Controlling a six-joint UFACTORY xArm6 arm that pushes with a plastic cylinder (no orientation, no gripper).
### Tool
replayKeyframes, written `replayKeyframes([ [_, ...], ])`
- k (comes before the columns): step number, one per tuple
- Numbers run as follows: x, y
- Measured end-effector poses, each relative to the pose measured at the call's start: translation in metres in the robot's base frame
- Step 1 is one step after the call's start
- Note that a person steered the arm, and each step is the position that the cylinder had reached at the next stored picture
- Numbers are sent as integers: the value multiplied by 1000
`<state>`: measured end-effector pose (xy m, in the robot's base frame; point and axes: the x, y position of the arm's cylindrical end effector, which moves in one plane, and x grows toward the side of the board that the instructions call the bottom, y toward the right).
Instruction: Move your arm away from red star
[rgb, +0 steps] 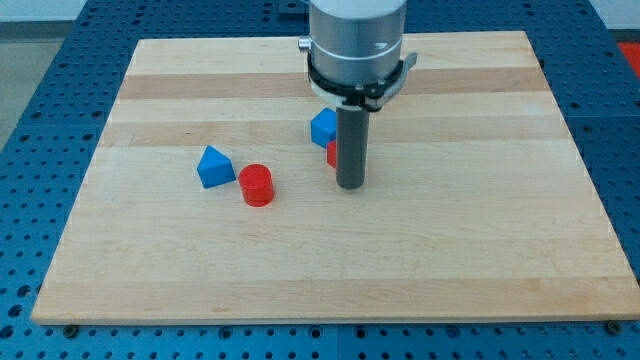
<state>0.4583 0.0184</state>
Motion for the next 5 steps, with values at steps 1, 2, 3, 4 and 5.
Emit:
replayKeyframes([
  [1, 14, 0],
  [2, 62, -16],
  [3, 73, -71],
  [4, 73, -131],
  [5, 70, -152],
])
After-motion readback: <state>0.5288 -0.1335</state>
